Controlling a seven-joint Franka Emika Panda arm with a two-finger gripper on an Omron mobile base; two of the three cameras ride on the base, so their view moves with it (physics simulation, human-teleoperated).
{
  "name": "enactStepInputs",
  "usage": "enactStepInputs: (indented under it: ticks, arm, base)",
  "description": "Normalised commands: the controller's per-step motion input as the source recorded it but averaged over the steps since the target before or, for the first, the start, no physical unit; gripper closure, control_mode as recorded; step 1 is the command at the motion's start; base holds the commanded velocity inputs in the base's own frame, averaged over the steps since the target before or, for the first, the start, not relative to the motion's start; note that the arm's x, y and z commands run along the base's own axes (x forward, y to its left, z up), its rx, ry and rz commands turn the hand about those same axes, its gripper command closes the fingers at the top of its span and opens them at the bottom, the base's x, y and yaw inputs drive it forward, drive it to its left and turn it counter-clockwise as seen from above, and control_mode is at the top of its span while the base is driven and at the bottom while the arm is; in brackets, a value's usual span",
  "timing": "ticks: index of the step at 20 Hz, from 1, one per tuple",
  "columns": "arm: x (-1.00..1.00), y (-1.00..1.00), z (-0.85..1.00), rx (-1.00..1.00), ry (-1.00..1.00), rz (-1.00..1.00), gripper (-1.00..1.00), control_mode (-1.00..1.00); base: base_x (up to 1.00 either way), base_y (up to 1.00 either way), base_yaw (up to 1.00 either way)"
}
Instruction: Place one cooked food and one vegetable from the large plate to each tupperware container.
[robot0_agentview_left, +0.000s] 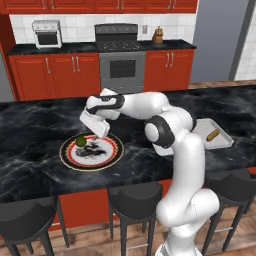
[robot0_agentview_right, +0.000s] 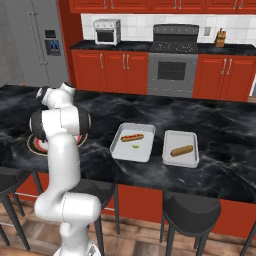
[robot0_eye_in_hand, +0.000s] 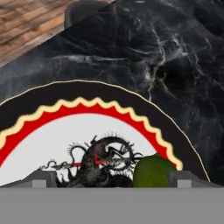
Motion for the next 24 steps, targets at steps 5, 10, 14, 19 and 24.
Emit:
enactStepInputs:
  ticks: [5,10,14,19,24]
  arm:
    - [0.27,0.12,-0.34,0.0,0.0,0.09,-1.0,-1.0]
    - [0.24,0.02,-0.25,0.0,0.0,0.1,-1.0,-1.0]
    - [0.33,0.18,-0.08,0.0,-0.01,0.08,-1.0,-1.0]
    - [0.31,0.17,-0.13,0.0,-0.01,0.08,-1.0,-1.0]
    - [0.05,0.04,-0.17,0.0,0.0,0.04,-1.0,-1.0]
  base:
    - [0.0,0.0,0.0]
    - [0.0,0.0,0.0]
    - [0.0,0.0,0.0]
    - [0.0,0.0,0.0]
    - [0.0,0.0,0.0]
